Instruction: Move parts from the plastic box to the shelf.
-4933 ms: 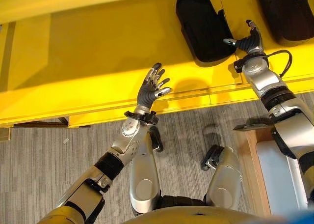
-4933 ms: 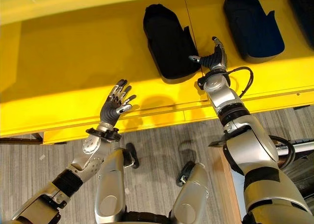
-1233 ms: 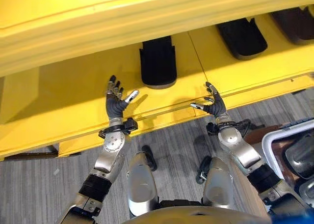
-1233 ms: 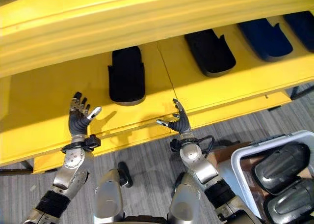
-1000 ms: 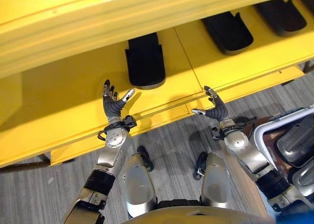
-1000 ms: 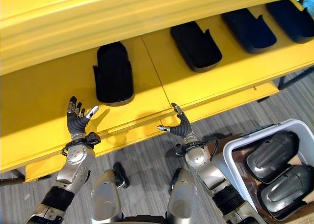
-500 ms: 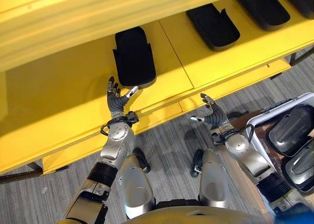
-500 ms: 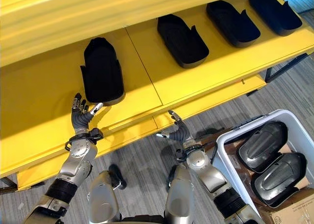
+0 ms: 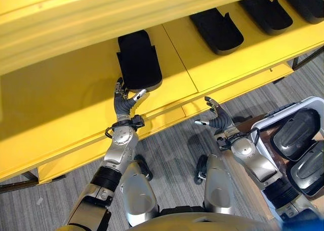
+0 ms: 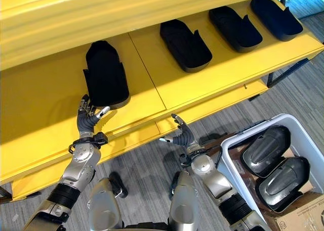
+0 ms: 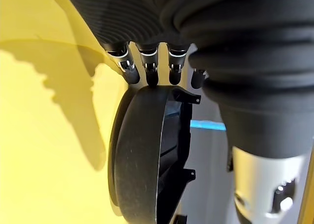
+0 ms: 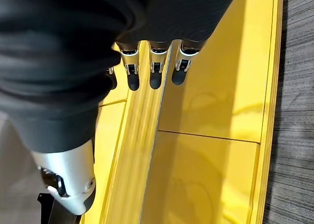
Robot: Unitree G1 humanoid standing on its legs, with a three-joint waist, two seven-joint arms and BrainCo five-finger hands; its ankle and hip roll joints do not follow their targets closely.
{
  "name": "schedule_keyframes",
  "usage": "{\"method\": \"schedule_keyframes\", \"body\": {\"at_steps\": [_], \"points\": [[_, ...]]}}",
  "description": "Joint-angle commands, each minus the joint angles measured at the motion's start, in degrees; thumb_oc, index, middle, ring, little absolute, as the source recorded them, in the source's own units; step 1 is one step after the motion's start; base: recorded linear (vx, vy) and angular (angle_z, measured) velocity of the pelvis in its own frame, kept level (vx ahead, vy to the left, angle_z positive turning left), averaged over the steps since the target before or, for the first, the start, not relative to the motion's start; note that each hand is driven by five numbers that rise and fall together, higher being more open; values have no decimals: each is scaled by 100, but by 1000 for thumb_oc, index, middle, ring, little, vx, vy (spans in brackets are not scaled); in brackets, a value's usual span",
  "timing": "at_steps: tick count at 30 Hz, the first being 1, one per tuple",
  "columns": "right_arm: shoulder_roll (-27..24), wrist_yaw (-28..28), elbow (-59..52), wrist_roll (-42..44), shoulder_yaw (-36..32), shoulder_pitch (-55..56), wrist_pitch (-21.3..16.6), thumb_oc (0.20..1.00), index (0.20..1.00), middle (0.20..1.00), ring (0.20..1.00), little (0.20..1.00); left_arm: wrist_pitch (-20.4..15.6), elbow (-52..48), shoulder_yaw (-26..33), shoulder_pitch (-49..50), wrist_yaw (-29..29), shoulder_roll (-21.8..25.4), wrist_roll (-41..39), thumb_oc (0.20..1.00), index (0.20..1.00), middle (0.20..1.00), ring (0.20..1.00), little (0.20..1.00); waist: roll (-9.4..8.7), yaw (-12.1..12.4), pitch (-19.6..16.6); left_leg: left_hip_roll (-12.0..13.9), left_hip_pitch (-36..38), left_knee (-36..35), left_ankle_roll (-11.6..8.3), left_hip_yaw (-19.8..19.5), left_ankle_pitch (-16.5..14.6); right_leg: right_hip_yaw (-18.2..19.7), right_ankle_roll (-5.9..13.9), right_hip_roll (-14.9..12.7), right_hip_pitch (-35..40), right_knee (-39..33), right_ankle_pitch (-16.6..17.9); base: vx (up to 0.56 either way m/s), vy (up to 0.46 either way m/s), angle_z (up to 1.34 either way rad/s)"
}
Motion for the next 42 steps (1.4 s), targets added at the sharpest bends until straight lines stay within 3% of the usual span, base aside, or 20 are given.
{"method": "schedule_keyframes", "body": {"at_steps": [1,9,11,15,18,23,24,27,34,36,42], "points": [[141,-36,-79,-24,-19,-102,-310,1000,1000,1000,1000,1000,26,-64,-764,126,-420,-148,-20,1000,1000,1000,1000,1000,72,-65,-59,64,611,12,-24,149,-223,371,441,-71,50,-330,571,20,-2,-7],[180,-57,60,-12,43,-132,-307,1000,1000,1000,1000,1000,-52,-60,-931,78,-366,-161,74,1000,1000,1000,1000,1000,58,-60,-61,58,612,6,-15,159,-213,369,441,-4,113,-374,576,5,-1,-1],[178,-76,61,-18,23,-78,-350,1000,1000,1000,1000,1000,-26,-106,-893,108,129,-152,130,1000,1000,1000,1000,1000,59,-48,-52,55,609,16,-13,145,-218,355,440,0,136,-364,557,0,0,0],[260,-183,92,-77,26,-30,-377,1000,1000,1000,1000,1000,-420,104,-329,299,1632,-245,416,1000,1000,1000,1000,1000,32,76,-60,35,601,39,-42,45,-222,272,440,-31,219,-380,533,22,-37,0],[202,-245,-27,-361,8,14,-459,1000,1000,1000,1000,1000,-636,-40,131,440,2332,-228,629,1000,1000,1000,1000,1000,21,193,-41,11,641,-45,-65,-25,-169,145,460,-92,294,-397,527,17,-54,13],[-28,-251,-276,-1123,-111,2,-742,1000,1000,1000,1000,1000,-918,-370,367,697,2163,-93,755,1000,1000,1000,1000,1000,27,317,-39,5,699,-195,-82,-44,-105,-6,466,-138,390,-525,562,-14,-24,13],[-94,-271,-330,-1326,-134,-15,-793,1000,1000,1000,1000,1000,-962,-461,411,786,2140,-49,764,1000,1000,1000,1000,1000,40,352,-43,16,690,-310,-9,18,30,-65,399,-113,373,-627,680,-66,-25,14],[-230,-356,-396,-1705,-182,-36,-858,1000,1000,1000,1000,1000,-868,-633,478,982,1868,28,540,1000,1000,1000,1000,1000,52,435,-52,-15,714,-395,-5,-1,56,-150,405,-131,423,-683,690,-32,-13,9],[-872,-349,-572,-3123,-510,-279,-1265,1000,1000,1000,1000,1000,-842,-1222,536,1572,272,339,-261,1000,1000,1000,1000,1000,-6,695,-22,-50,731,-518,37,-47,65,-417,422,-171,548,-798,747,-24,-39,11],[-1104,-305,-618,-3592,-557,-327,-1220,1000,1000,1000,1000,1000,-824,-1432,505,1717,-27,421,-470,1000,1000,1000,1000,1000,-16,751,-9,-76,763,-471,-20,-127,-59,-431,498,-204,617,-748,651,38,-14,10],[-1638,-247,-435,-3932,-472,-676,-1179,1000,1000,1000,1000,1000,-870,-1784,486,1849,-398,730,-761,1000,1000,1000,1000,1000,-63,887,19,-95,749,-504,7,-176,-57,-552,511,-201,693,-779,654,-18,-23,9]]}}
